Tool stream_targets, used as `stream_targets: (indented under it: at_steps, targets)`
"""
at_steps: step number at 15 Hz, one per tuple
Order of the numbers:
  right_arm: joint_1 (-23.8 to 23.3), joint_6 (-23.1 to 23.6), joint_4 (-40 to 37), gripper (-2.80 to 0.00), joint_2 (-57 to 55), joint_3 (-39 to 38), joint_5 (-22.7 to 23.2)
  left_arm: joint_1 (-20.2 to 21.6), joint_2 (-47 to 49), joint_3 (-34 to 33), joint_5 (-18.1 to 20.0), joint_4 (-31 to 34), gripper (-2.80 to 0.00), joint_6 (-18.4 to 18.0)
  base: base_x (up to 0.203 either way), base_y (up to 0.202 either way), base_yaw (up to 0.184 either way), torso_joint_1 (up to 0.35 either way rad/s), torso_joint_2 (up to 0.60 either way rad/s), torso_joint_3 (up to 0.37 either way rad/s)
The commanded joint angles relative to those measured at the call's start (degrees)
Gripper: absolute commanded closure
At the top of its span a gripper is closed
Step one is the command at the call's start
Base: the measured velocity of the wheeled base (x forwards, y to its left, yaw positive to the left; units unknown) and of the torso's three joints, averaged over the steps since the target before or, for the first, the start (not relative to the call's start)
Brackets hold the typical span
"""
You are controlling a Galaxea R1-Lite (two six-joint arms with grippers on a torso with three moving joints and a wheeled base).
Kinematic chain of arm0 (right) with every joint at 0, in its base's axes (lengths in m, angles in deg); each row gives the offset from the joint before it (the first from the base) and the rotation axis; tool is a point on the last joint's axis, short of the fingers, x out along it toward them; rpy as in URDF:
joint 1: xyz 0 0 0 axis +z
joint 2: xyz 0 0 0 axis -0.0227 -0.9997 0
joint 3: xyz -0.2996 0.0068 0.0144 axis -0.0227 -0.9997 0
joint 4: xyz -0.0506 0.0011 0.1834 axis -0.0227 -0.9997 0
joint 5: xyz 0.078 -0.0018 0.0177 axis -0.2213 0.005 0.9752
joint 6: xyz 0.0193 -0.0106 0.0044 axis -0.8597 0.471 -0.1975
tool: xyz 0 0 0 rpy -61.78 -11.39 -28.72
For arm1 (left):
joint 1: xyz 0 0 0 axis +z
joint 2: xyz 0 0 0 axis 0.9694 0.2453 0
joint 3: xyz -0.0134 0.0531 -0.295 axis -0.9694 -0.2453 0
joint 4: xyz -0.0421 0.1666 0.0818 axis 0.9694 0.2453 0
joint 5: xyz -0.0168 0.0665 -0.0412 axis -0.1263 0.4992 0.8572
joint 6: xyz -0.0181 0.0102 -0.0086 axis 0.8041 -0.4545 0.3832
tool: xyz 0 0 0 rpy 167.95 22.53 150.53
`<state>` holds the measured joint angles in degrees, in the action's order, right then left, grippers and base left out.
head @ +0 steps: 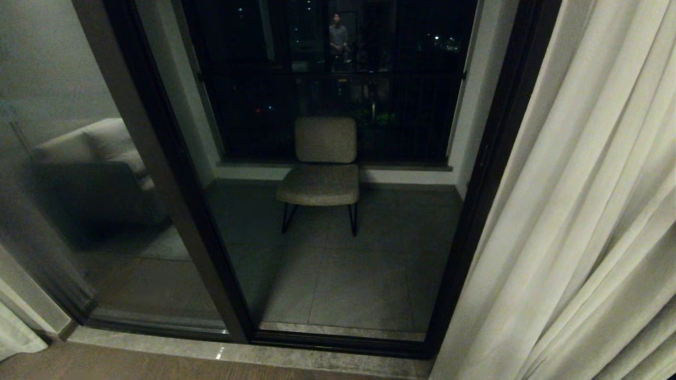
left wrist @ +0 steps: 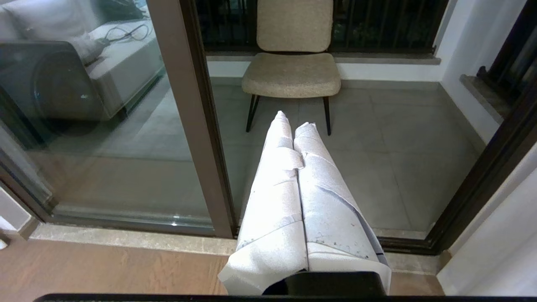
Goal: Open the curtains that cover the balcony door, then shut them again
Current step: Pull the inner curtains open on both sides
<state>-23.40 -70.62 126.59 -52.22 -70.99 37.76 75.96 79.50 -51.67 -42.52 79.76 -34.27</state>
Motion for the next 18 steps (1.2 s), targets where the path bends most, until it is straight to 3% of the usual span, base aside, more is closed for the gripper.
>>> stream_targets:
  at_steps: [1,6,13,18]
  targets:
    - [0.09,0.00,0.35,0.00,1.35,-0.29,0.06,0.02,-0.02,-0.02,-0.02,-0.01,0.00,0.00,0.000,0.000,0.000,0.000,0.00,0.000]
    - [0.62,0.74,0.03,0.00,1.60,-3.02,2.85,0.02,-0.02,0.06,-0.02,-0.07,0.00,0.00,0.000,0.000,0.000,0.000,0.00,0.000]
    - [10.20,3.62,-0.51,0.00,8.69,-13.74,3.25,0.02,-0.02,-0.01,-0.02,-0.03,0.00,0.00,0.000,0.000,0.000,0.000,0.00,0.000]
    - [15.75,3.69,-21.23,0.00,22.40,-13.82,2.98,0.02,-0.02,-0.02,-0.02,-0.01,0.00,0.00,0.000,0.000,0.000,0.000,0.00,0.000]
